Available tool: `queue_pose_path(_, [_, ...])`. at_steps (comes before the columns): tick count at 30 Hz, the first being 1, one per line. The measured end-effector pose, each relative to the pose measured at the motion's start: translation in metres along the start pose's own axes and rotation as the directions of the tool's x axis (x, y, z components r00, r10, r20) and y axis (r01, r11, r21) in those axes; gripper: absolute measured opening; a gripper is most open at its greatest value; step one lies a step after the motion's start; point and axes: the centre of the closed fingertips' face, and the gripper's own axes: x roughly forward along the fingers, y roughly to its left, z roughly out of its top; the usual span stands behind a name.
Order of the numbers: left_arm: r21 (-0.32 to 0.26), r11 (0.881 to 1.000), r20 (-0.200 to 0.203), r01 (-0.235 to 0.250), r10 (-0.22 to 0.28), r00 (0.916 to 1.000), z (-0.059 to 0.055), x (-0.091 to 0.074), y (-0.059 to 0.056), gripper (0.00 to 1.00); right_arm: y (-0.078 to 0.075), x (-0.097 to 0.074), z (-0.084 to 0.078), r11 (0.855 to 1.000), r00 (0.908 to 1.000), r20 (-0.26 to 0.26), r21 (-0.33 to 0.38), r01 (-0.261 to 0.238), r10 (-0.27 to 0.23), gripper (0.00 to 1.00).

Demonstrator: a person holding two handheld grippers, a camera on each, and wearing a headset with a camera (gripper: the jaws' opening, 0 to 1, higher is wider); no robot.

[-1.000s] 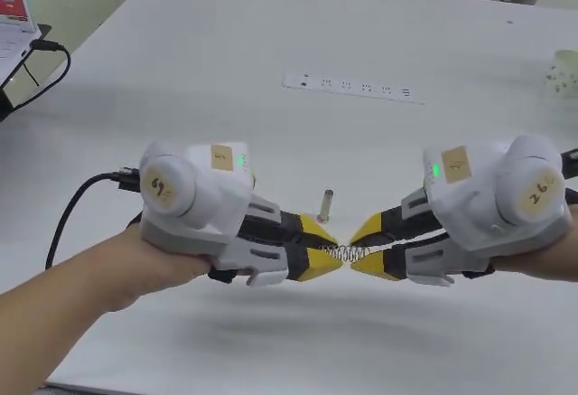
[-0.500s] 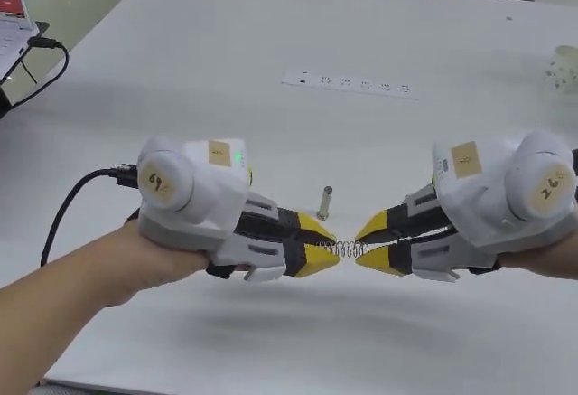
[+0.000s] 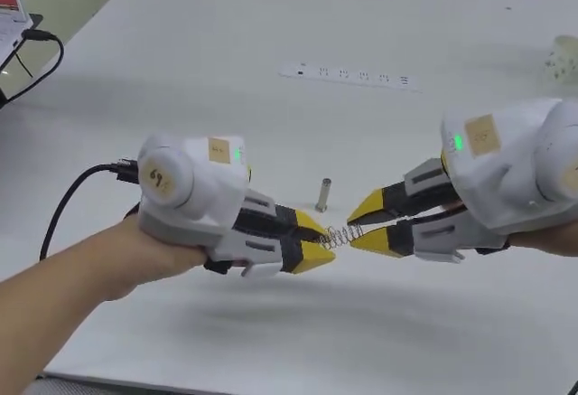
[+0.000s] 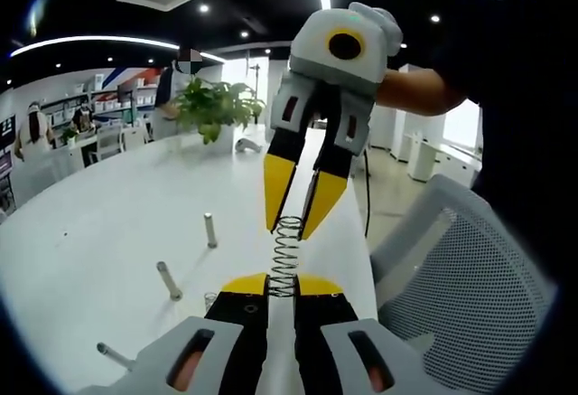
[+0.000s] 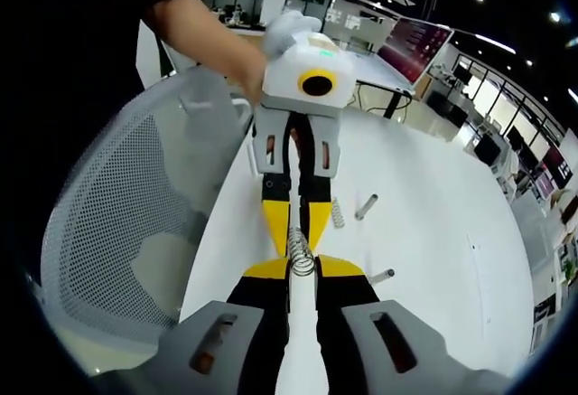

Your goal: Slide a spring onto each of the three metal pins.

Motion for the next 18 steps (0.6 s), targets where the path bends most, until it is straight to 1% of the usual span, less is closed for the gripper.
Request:
queue_pose_path(2, [0.002, 1.000, -0.001, 0.003, -0.003, 1.0000, 0.000, 0.000, -0.001, 0.02, 0.000, -0.001, 0.008, 1.000, 0.9994, 0.032, 0.010, -0.009, 0.009, 0.07])
queue_pose_path(3, [0.004, 1.000, 0.002, 0.006, -0.006, 1.0000, 0.001, 0.000, -0.002, 0.02, 0.000, 0.000, 0.009, 1.000, 0.9989, 0.045, 0.014, -0.012, 0.011, 0.07])
queue_pose_path(6, [0.007, 1.000, 0.007, 0.005, -0.005, 1.0000, 0.002, 0.001, -0.002, 0.02, -0.002, 0.000, 0.010, 1.000, 0.9987, 0.050, 0.016, -0.010, 0.010, 0.07])
queue_pose_path(9, [0.006, 1.000, 0.011, 0.003, -0.003, 0.9999, 0.003, -0.001, -0.003, 0.02, -0.003, -0.001, 0.014, 1.000, 0.9974, 0.072, 0.029, -0.007, 0.005, 0.07])
queue_pose_path(10, [0.007, 1.000, 0.010, 0.002, -0.002, 0.9999, 0.003, -0.001, -0.003, 0.02, -0.003, -0.002, 0.022, 0.998, 0.9930, 0.118, 0.061, -0.007, 0.000, 0.07])
queue_pose_path(11, [0.003, 1.000, 0.020, 0.010, -0.010, 0.9998, 0.005, 0.000, -0.005, 0.02, -0.002, -0.003, 0.025, 0.997, 0.9910, 0.133, 0.079, -0.014, 0.003, 0.07])
queue_pose_path(14, [0.015, 1.000, 0.016, 0.009, -0.009, 0.9998, 0.005, 0.001, -0.007, 0.02, -0.002, -0.002, 0.027, 0.997, 0.9909, 0.135, 0.070, -0.011, 0.001, 0.07])
queue_pose_path(18, [0.016, 1.000, 0.009, 0.015, -0.015, 0.9999, 0.003, 0.002, -0.008, 0.02, 0.000, 0.000, 0.030, 0.997, 0.9883, 0.153, 0.076, -0.010, -0.002, 0.07])
